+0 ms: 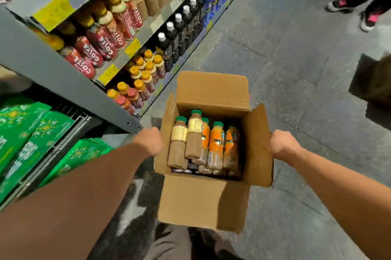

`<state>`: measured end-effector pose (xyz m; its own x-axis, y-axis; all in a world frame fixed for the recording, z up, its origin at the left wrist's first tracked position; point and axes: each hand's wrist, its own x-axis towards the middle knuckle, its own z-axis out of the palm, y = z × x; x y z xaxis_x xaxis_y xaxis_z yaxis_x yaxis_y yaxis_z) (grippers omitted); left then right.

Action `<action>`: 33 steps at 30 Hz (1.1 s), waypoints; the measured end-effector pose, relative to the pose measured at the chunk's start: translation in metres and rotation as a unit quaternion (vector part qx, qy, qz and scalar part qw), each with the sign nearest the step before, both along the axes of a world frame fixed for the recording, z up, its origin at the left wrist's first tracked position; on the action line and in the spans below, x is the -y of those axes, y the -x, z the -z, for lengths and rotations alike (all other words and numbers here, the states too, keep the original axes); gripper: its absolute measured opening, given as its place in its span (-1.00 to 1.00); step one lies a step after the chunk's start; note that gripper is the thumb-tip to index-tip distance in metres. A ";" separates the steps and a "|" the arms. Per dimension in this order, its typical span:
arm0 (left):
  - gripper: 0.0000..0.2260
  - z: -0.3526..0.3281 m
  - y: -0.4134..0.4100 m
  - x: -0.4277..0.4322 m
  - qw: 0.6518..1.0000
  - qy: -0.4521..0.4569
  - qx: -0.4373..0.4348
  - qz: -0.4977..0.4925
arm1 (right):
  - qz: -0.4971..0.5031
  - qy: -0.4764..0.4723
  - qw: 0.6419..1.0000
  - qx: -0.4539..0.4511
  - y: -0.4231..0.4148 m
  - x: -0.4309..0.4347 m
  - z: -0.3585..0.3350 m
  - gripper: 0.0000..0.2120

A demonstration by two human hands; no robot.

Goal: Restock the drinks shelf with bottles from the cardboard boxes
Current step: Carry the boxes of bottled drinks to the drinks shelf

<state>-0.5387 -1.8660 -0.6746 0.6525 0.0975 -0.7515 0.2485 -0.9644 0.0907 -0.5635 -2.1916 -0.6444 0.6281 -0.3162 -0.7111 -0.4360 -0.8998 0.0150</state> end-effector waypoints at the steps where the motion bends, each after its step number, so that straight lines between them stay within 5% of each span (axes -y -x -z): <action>1: -0.81 0.000 -0.011 0.005 1.000 0.008 -0.005 -0.026 | -0.023 0.005 1.000 0.001 -0.024 0.005 -0.001 -0.85; 6: -0.75 0.010 -0.064 0.022 0.985 0.027 -0.013 -0.169 | -0.092 0.009 0.996 -0.001 -0.128 0.014 0.004 -0.85; 9: -0.74 0.012 -0.087 0.031 0.987 0.054 -0.037 -0.146 | -0.102 0.003 0.995 0.016 -0.171 0.020 0.015 -0.86; 20: -0.78 0.060 -0.146 0.074 0.931 -0.029 -0.033 -0.363 | -0.262 -0.028 0.965 0.000 -0.340 0.008 0.065 -0.75; 33: -0.73 0.150 -0.145 0.091 0.880 -0.003 -0.017 -0.475 | -0.397 -0.014 0.918 -0.001 -0.422 -0.041 0.167 -0.76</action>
<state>-0.3940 -1.9571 -0.8245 0.2510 0.5905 -0.7670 0.9452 -0.3204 0.0627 -0.1417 -2.1505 -0.8112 0.6520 0.2589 -0.7127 0.3577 -0.9338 -0.0120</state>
